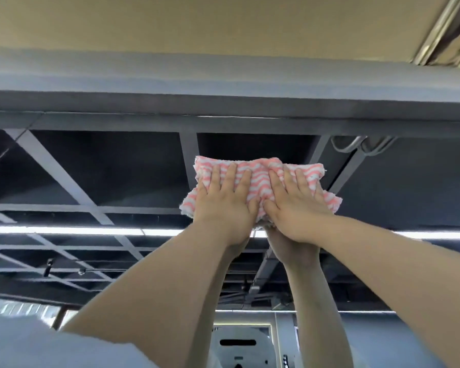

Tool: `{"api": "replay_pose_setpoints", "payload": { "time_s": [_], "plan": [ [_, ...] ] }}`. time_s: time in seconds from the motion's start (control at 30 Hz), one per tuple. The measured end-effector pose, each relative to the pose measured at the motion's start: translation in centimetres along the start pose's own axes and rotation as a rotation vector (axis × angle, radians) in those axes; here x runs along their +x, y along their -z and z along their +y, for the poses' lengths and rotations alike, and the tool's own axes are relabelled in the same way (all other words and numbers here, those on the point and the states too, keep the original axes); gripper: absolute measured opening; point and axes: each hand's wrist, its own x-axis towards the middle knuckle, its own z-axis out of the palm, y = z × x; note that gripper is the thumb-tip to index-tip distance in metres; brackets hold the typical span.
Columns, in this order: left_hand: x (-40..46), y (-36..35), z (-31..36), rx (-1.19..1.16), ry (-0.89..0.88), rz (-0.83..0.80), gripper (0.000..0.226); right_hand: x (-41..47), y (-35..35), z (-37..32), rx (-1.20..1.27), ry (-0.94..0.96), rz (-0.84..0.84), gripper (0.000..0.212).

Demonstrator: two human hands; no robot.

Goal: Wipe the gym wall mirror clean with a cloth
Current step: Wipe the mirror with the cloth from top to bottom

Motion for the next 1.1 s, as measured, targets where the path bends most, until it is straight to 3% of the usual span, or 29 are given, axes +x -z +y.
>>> {"api": "replay_pose_setpoints", "payload": {
  "time_s": [0.37,0.57,0.73,0.83,0.97,1.1],
  "plan": [
    [8.5,2.1,-4.9,0.000,0.034,0.038,0.057,9.0,3.3,-2.9,0.003,-0.021,0.061,0.059],
    [11.7,2.5,-6.8,-0.081,0.109,0.082,0.059,13.0,4.5,-3.6,0.024,0.060,0.131,0.060],
    [13.2,2.4,-7.5,0.080,0.135,0.069,0.069,13.1,4.6,-2.9,0.016,0.093,0.147,0.062],
    [13.2,2.5,-6.7,-0.012,0.153,0.055,0.062,13.4,4.8,-2.1,0.000,0.087,0.155,0.062],
    [14.2,2.4,-3.5,0.106,0.098,0.064,0.066,13.1,5.1,1.2,0.001,0.059,0.162,0.061],
    [14.5,2.2,1.8,0.065,0.117,0.104,0.061,12.5,5.3,6.3,-0.004,0.042,0.164,0.060]
  ]
}}
